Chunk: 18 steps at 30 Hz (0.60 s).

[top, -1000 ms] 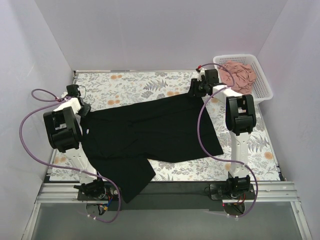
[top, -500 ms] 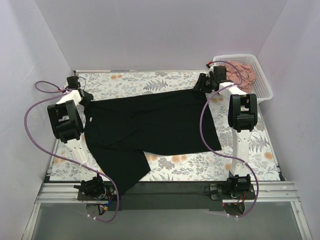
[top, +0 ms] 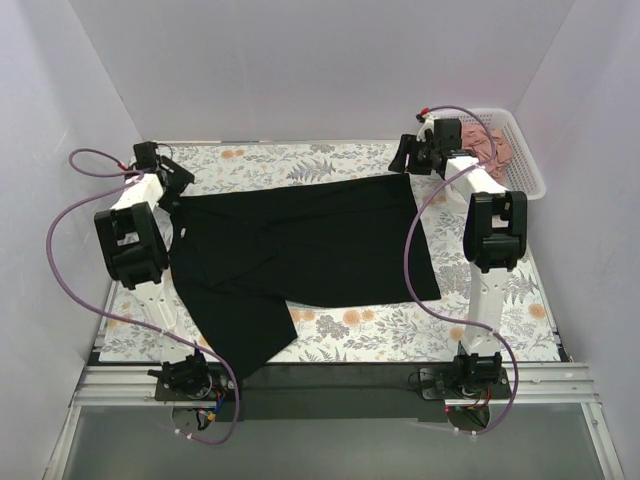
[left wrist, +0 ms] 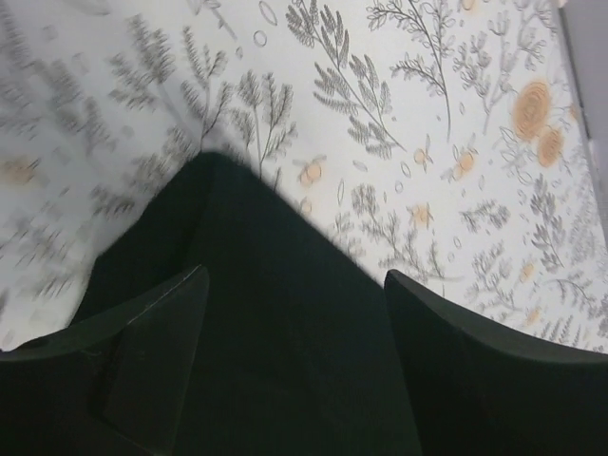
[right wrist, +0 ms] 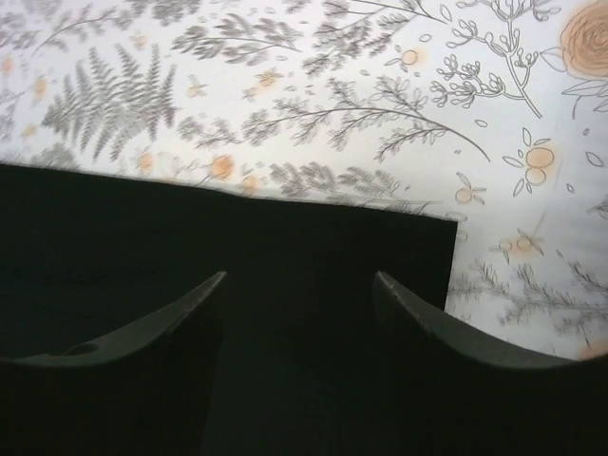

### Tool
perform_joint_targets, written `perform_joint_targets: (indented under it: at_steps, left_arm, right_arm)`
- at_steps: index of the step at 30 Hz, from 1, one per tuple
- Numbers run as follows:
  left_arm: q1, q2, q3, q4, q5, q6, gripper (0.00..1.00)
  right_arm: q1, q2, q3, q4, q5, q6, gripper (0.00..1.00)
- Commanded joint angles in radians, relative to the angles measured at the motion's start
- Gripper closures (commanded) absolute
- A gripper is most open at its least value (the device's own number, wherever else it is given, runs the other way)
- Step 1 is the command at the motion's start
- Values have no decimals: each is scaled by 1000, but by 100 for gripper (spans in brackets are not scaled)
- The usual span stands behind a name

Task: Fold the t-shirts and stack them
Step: Fold the tshirt

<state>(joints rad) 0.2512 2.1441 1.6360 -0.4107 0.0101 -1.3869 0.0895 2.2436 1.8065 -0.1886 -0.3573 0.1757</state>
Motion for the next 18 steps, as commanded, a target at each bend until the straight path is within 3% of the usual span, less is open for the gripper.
perform_joint_targets:
  at_steps: [1, 7, 11, 18]
  left_arm:
    - [-15, -258, -77, -52, -80, 31, 25]
    - [-43, -618, -376, -270, -211, 2, 25]
    - [-43, -807, -603, -296, -225, -7, 30]
    - [-41, -955, -860, -332, -233, -76, 40]
  right_arm:
    - [42, -241, -103, 15, 26, -47, 31]
    - [81, -494, -428, -6, 75, -41, 27]
    - [118, -608, -557, -64, 129, -16, 26]
    - [272, -742, -763, -74, 213, 12, 27]
